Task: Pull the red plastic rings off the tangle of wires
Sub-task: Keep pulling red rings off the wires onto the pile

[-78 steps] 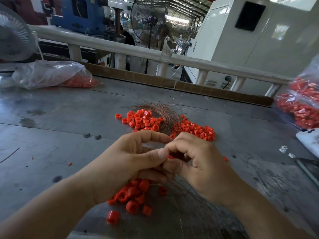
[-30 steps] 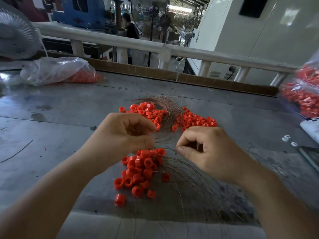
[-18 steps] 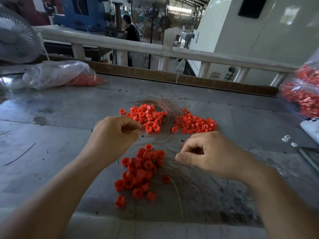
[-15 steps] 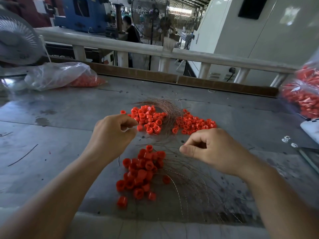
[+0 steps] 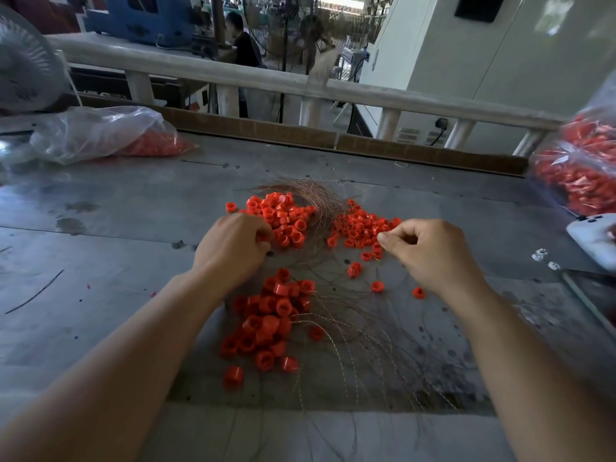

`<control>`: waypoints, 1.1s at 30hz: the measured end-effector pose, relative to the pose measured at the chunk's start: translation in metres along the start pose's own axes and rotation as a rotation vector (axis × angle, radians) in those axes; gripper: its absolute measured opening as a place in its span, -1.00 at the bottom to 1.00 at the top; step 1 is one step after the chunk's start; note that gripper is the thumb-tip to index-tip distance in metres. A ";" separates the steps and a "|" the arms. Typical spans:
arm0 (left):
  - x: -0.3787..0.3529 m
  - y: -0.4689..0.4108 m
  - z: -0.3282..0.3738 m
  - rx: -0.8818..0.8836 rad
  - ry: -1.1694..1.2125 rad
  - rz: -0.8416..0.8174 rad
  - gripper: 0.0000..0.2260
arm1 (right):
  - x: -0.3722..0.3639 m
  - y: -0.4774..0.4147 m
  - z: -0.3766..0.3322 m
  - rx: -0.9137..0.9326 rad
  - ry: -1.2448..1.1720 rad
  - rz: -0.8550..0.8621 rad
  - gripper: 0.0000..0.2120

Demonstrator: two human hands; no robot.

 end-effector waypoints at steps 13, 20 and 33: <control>0.041 0.030 0.007 0.002 0.468 0.106 -0.88 | 0.005 -0.005 0.008 -0.015 0.020 0.060 -0.77; 0.039 0.053 0.040 -0.080 0.616 0.022 -0.84 | 0.005 -0.009 0.018 -0.038 0.012 0.029 -0.88; 0.035 0.052 0.036 -0.057 0.600 -0.009 -0.80 | -0.047 -0.008 -0.006 0.108 0.151 -0.302 -0.72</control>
Point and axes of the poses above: each hand's wrist, its own y-axis away from the middle knuckle, its own x-axis out of the back of the hand, z = x × y, the point moved 5 cm from there along -y, towards the middle knuckle, and after that the axes turned 1 degree about -z, right-handed, at the moved point
